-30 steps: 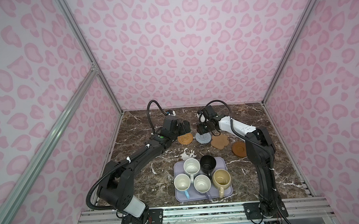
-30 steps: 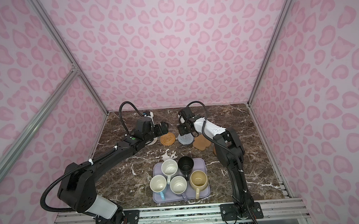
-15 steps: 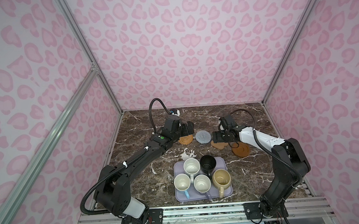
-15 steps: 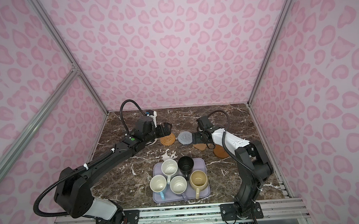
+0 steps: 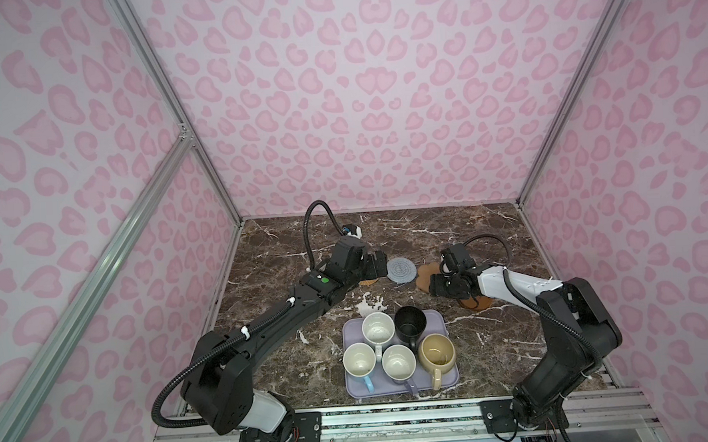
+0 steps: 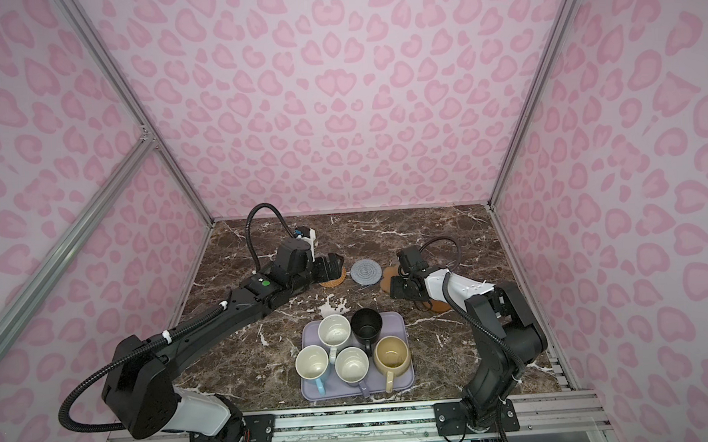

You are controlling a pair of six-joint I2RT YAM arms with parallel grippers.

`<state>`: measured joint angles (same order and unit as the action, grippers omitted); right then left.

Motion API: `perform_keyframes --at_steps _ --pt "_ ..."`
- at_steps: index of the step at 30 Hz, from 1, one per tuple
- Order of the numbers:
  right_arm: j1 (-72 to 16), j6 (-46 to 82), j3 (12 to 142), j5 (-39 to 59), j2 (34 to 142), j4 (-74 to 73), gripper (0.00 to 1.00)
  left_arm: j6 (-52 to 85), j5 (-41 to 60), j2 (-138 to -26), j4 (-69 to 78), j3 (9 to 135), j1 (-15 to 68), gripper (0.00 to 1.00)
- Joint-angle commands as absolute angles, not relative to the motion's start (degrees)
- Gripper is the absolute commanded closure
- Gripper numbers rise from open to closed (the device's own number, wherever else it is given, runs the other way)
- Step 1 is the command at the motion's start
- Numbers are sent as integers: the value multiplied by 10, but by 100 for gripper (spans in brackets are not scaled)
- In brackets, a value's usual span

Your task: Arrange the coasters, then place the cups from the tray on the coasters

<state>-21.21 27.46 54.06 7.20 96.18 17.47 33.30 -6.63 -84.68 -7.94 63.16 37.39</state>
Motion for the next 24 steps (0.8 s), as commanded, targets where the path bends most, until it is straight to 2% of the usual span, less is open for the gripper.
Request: perform_keyframes --at_steps 1,9,24 --pt "-211 284 538 93 971 133 27 336 -86 -841 -80 628 374 3" --pt "-204 281 553 -1 1004 170 31 339 -93 -843 -72 623 375 3" --pt "-161 242 608 16 1067 164 46 341 -96 -861 -58 620 375 3"
